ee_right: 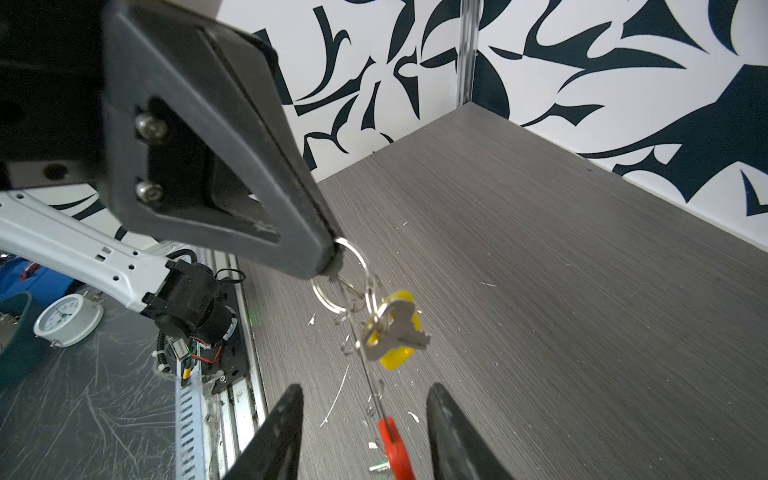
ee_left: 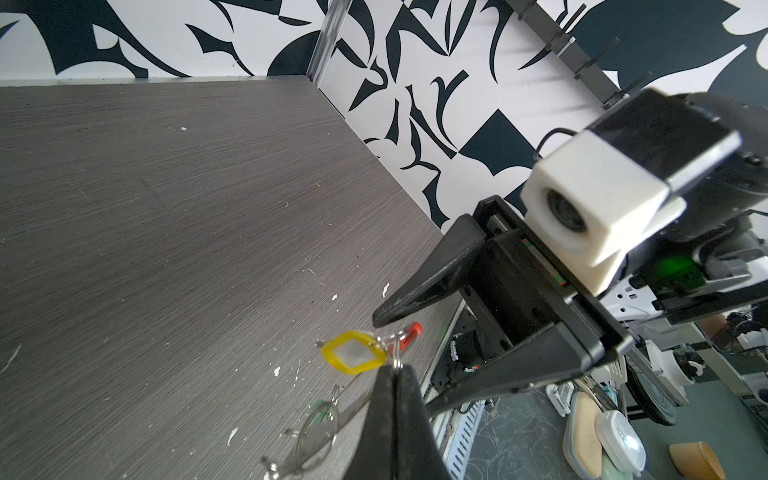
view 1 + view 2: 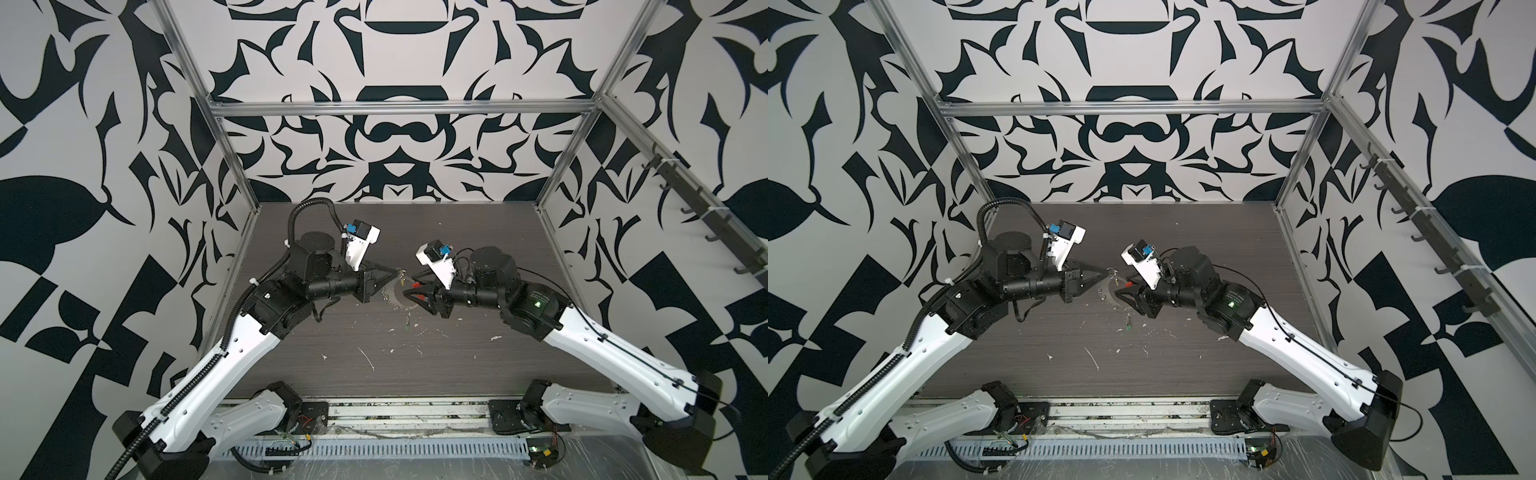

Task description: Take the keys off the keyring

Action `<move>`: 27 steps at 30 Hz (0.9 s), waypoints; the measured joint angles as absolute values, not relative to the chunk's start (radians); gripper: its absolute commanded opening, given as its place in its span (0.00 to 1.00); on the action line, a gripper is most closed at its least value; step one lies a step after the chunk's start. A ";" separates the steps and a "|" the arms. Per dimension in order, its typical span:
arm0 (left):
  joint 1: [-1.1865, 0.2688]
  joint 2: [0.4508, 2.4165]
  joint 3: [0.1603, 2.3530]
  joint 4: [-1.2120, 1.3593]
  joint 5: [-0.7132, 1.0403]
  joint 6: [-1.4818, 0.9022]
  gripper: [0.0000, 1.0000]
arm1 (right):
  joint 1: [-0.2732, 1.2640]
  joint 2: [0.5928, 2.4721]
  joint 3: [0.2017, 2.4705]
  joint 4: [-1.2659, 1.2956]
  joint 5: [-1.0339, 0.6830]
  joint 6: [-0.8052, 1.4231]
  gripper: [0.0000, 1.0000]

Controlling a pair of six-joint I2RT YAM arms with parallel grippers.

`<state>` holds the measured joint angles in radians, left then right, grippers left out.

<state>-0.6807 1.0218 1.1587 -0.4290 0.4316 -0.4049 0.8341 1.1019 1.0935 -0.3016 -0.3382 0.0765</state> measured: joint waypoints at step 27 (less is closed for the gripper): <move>-0.681 1.016 1.159 -0.431 0.373 -0.415 0.00 | 0.863 1.115 1.110 -0.290 -0.258 0.059 0.00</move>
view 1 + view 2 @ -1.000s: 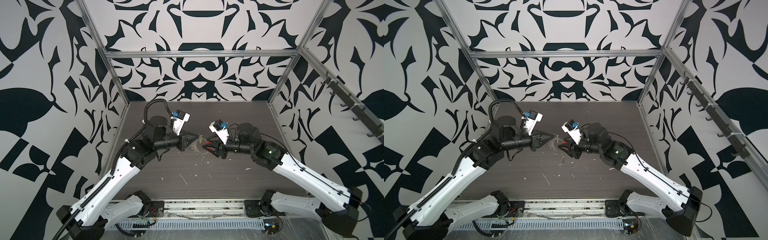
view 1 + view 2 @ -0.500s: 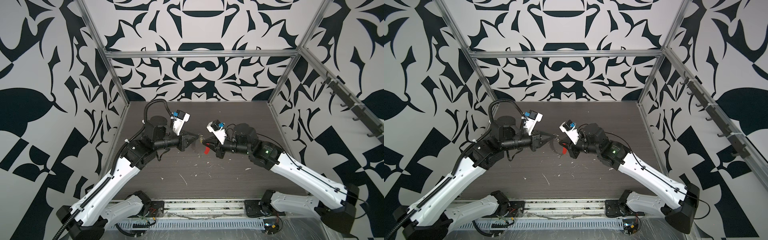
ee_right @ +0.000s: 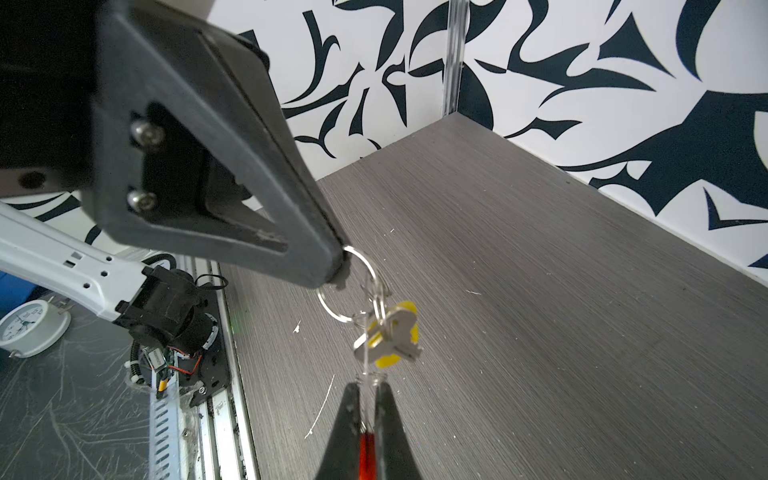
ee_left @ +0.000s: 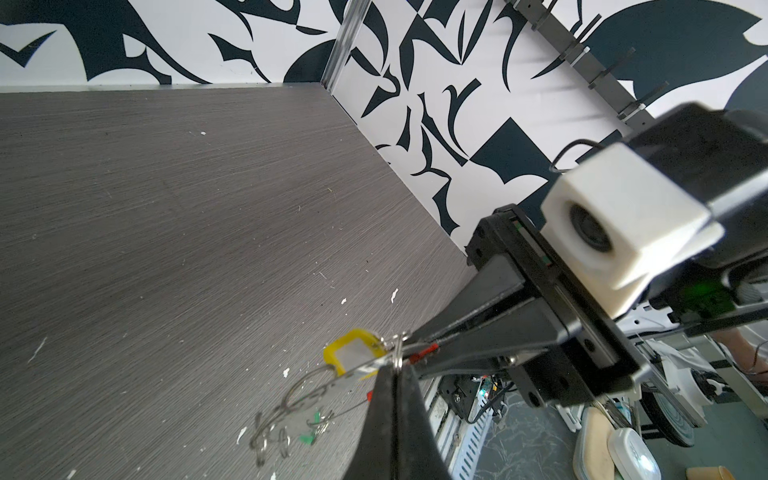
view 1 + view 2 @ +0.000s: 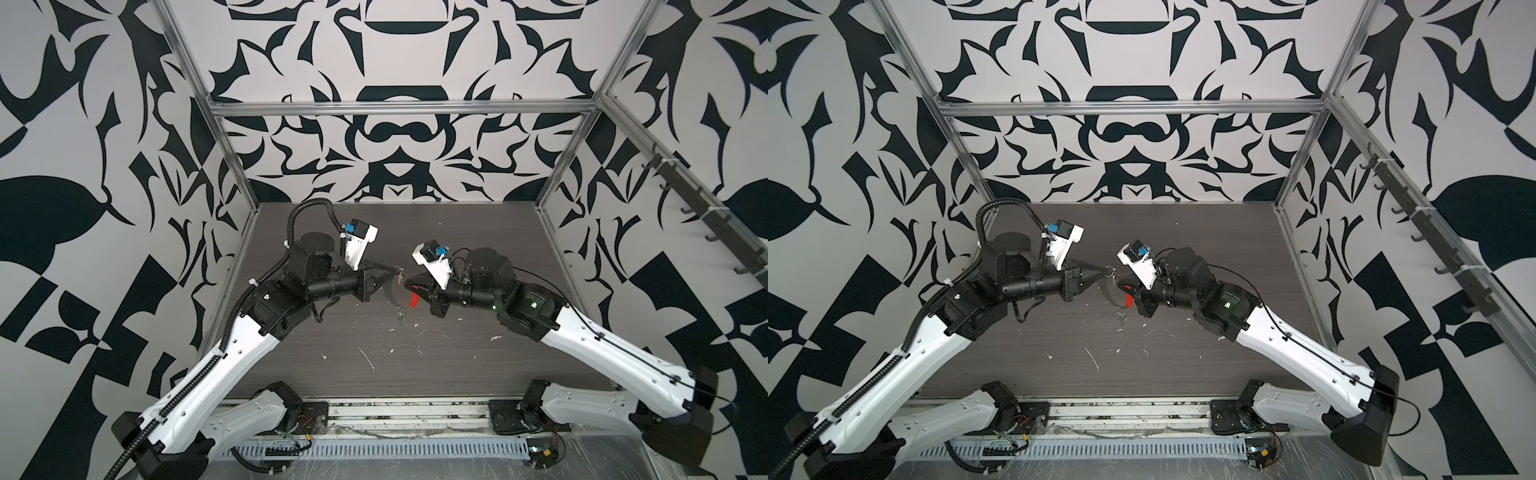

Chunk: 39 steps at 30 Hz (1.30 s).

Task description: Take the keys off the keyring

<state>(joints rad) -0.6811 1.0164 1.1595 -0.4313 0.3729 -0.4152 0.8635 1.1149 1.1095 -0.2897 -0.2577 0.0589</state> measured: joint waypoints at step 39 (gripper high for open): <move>-0.686 0.890 0.939 -0.173 0.309 -0.441 0.00 | 1.017 1.217 1.193 -0.336 -0.059 0.031 0.20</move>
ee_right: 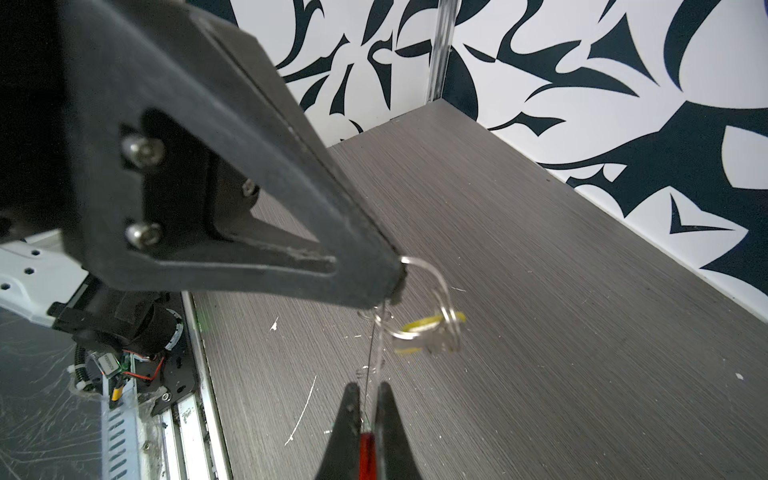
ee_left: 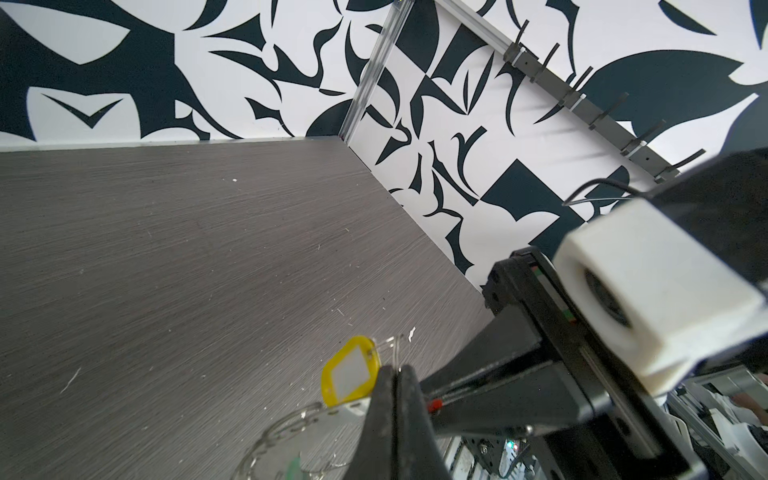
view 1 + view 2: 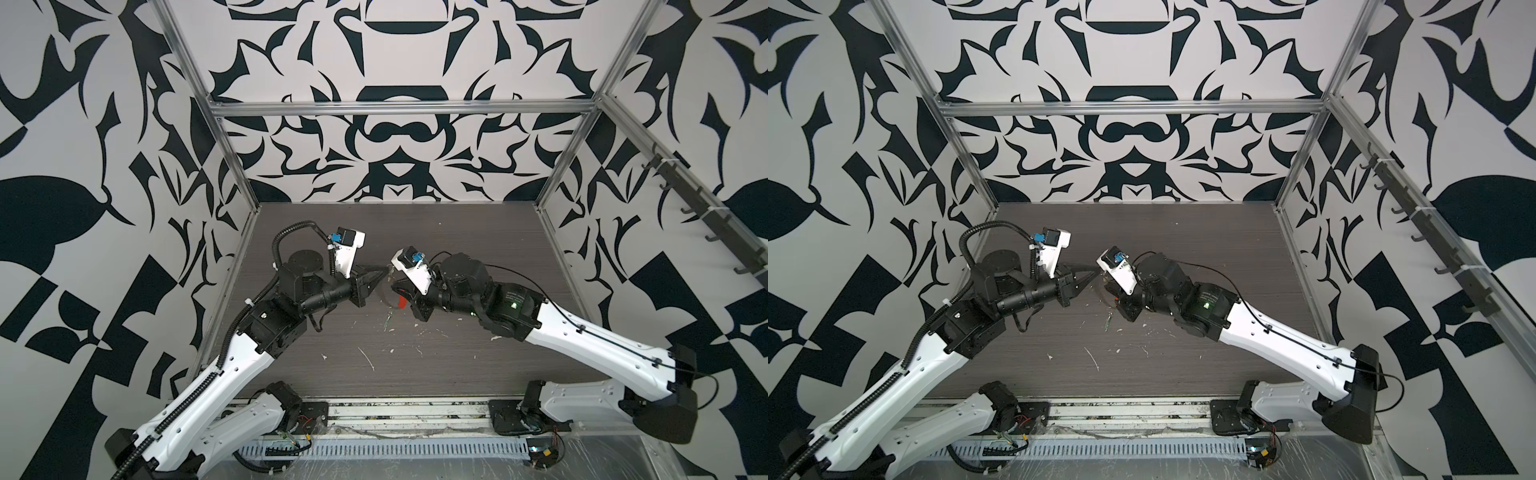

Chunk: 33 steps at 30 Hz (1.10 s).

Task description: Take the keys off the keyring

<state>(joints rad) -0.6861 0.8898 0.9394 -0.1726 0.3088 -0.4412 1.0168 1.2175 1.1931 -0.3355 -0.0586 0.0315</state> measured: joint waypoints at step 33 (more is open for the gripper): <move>-0.690 0.862 0.892 0.042 0.695 -0.404 0.00 | 1.044 0.917 1.045 -0.185 -0.012 -0.120 0.40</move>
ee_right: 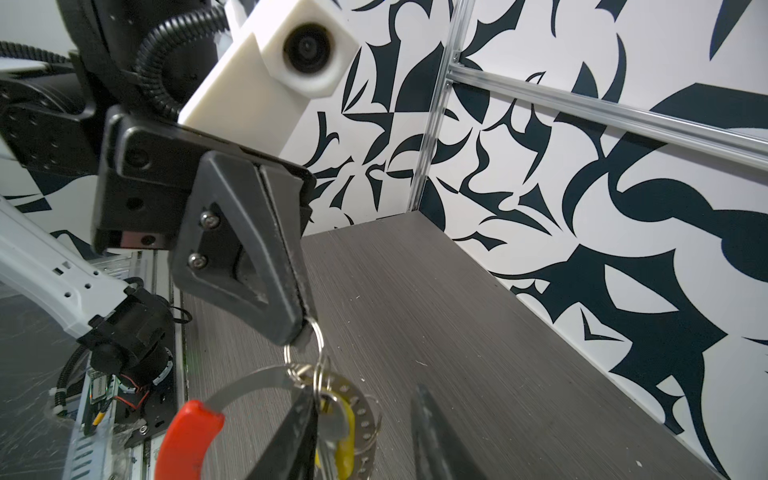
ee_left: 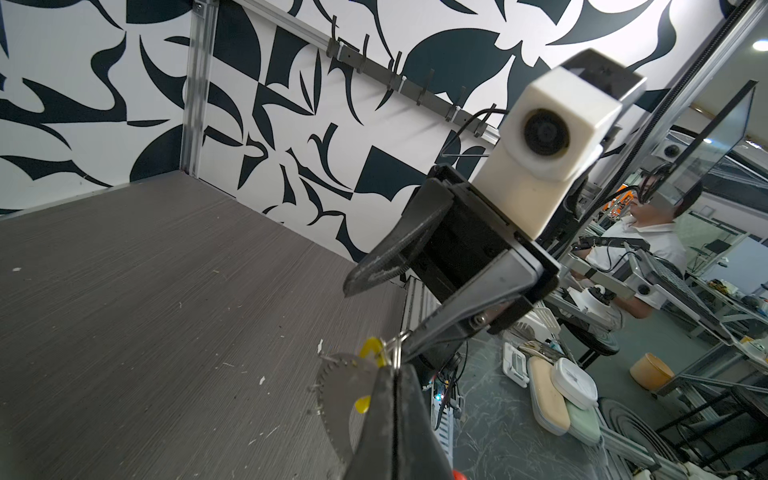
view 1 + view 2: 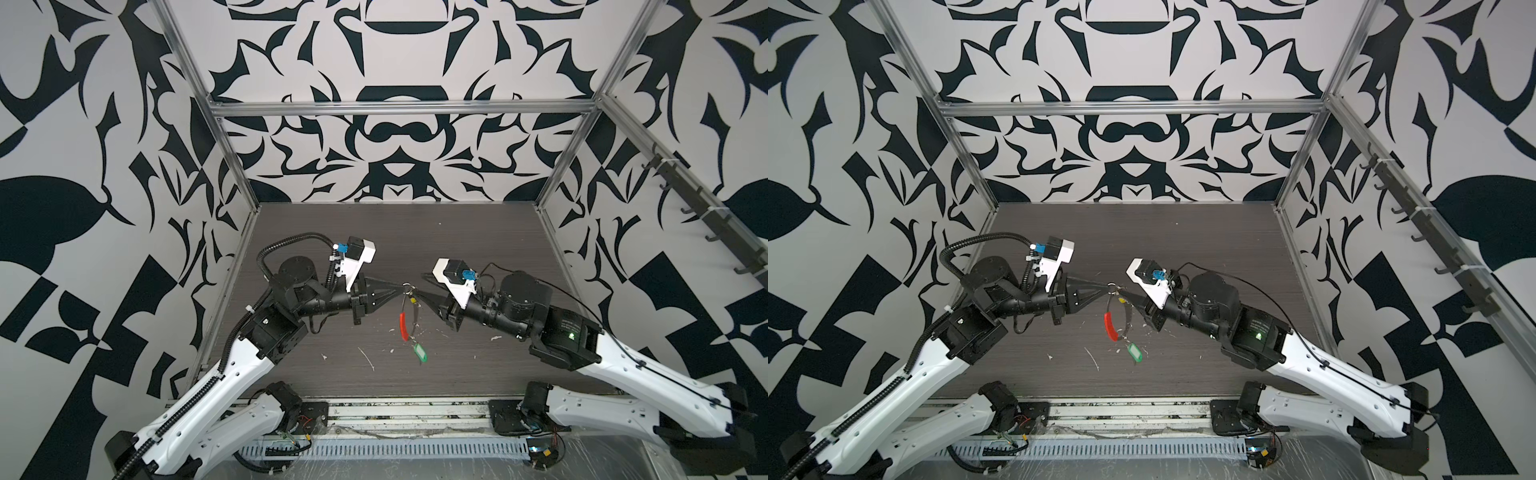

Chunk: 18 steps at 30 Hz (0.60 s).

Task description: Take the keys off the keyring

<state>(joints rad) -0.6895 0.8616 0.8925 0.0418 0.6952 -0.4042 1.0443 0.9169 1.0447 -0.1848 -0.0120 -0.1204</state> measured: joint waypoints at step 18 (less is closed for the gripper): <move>-0.686 0.875 0.894 0.086 0.756 -0.449 0.00 | 1.045 0.914 1.045 -0.198 -0.124 -0.150 0.05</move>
